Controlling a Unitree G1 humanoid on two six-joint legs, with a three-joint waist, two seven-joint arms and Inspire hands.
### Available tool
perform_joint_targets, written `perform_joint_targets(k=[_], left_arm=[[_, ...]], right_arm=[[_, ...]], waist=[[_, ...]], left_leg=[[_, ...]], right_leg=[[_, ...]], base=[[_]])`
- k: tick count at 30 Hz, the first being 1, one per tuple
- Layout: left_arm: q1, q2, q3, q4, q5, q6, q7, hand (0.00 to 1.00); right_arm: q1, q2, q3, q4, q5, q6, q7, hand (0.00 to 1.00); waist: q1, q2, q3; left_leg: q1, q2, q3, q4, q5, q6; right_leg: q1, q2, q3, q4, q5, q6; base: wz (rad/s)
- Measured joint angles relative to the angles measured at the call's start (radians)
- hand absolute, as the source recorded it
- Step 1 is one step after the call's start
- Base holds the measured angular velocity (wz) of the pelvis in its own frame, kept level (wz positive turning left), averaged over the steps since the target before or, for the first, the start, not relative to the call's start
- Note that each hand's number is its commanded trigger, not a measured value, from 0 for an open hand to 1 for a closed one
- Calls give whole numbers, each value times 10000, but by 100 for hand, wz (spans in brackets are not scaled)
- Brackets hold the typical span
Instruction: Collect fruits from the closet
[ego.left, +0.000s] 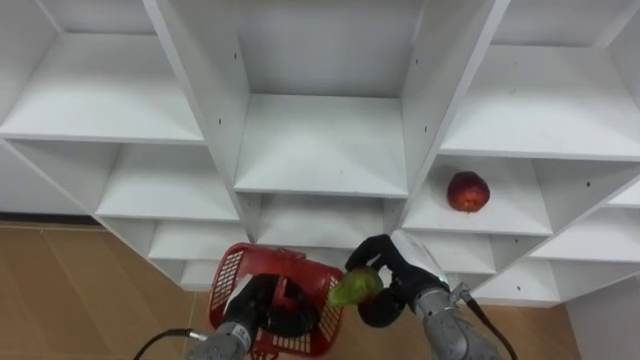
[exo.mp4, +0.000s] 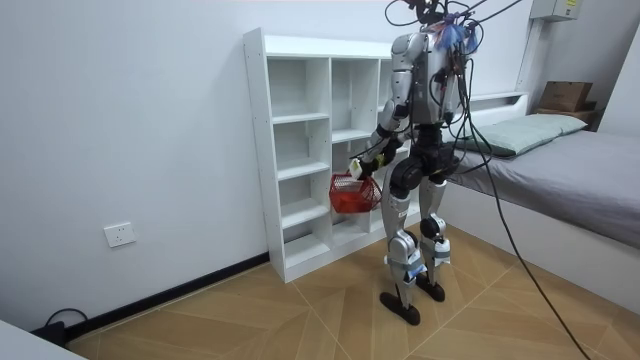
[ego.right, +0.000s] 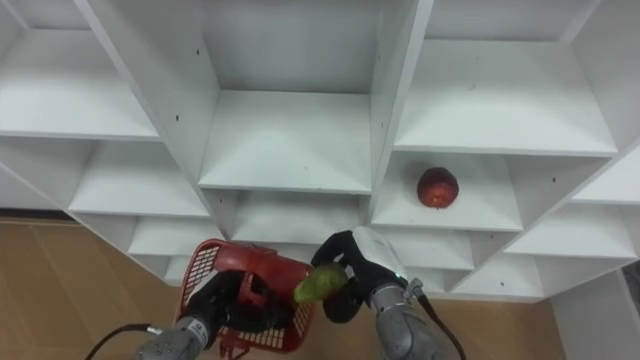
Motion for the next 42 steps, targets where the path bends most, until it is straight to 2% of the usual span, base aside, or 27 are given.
perform_joint_targets(k=[14, 24, 38, 40, 41, 42], left_arm=[[-369, 3, -584, 18, -79, -14, -412, 100], [-378, 126, -988, 48, -85, -20, -457, 100], [-388, 142, -1438, 102, -83, -17, -458, 100], [-388, 144, -1447, 102, -84, -17, -458, 100], [-388, 146, -1457, 102, -84, -17, -458, 100], [-388, 145, -1459, 102, -84, -17, -458, 100]], right_arm=[[-467, 111, 300, 1113, 438, 23, 26, 100], [-690, 109, 368, 1184, 812, 20, -7, 100], [-1052, 139, 390, 1868, 1466, 20, -22, 100], [-1052, 139, 391, 1868, 1502, 20, -22, 65], [-1052, 139, 391, 1868, 1502, 20, -22, 37], [-1053, 140, 392, 1868, 1503, 20, -22, 28]], waist=[[17, -42, 40], [3, 28, 144], [1, 21, 152], [1, 20, 152], [1, 20, 152], [1, 18, 154]], left_leg=[[-286, 8, -12, 91, 0, 0], [-395, 4, -20, 106, 0, 0], [-507, 3, -18, 144, 0, 0], [-507, 3, -18, 145, 1, 0], [-507, 3, -18, 146, 1, 0], [-507, 3, -18, 146, 1, 0]], right_leg=[[-258, -3, 18, 23, 12, -12], [-357, -21, -100, 53, 15, -16], [-501, -26, -98, 155, 15, -16], [-501, -27, -98, 157, 15, -15], [-500, -28, -98, 158, 15, -16], [-501, -28, -98, 159, 15, -16]], base=[[0], [0], [0], [0], [0], [0]])
